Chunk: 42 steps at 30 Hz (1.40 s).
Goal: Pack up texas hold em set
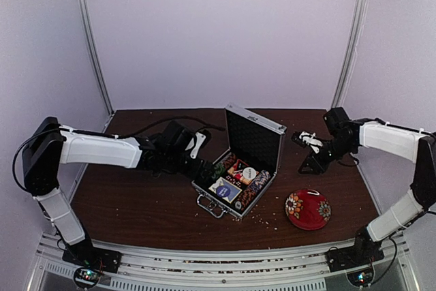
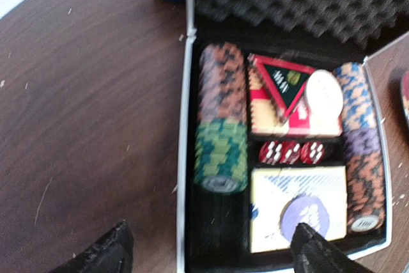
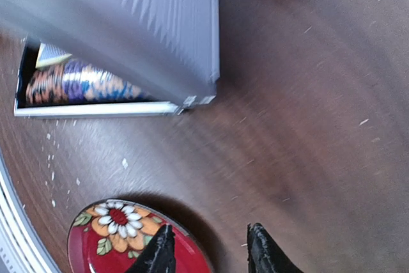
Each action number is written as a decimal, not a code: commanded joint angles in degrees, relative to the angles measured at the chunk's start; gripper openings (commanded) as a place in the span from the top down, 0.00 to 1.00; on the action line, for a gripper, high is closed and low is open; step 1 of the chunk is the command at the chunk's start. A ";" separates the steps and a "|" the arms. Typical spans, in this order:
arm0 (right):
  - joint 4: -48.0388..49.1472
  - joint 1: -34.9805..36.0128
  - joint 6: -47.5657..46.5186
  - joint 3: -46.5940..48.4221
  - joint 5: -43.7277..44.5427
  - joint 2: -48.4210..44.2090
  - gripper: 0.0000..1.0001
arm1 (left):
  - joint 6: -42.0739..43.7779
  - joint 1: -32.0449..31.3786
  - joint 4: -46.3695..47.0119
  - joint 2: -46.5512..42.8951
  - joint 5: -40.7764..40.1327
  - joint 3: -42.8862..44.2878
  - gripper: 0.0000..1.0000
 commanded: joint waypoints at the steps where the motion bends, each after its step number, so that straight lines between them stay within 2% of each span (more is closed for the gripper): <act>1: -0.74 -1.75 0.71 7.31 -0.36 2.80 0.61 | -2.38 1.49 2.33 -4.61 -2.25 -6.13 0.05; 8: 0.77 -2.03 4.09 18.83 0.48 10.28 0.61 | -7.47 2.40 4.98 -10.27 -1.85 -15.68 0.02; 15: -1.27 -1.90 5.86 30.38 -4.37 18.92 0.61 | -11.96 2.45 7.93 -16.49 1.32 -24.02 0.02; 23: -4.36 -0.09 7.31 39.60 -8.69 24.94 0.62 | -16.75 2.45 14.74 -19.19 7.93 -30.08 0.15; 27: -4.60 2.33 7.65 39.80 -9.42 24.26 0.62 | -17.03 2.45 14.48 -18.52 7.69 -29.64 0.17; 42: -3.93 13.85 7.58 32.77 -8.54 18.07 0.61 | -16.64 2.45 4.15 -21.88 -3.06 -24.84 0.16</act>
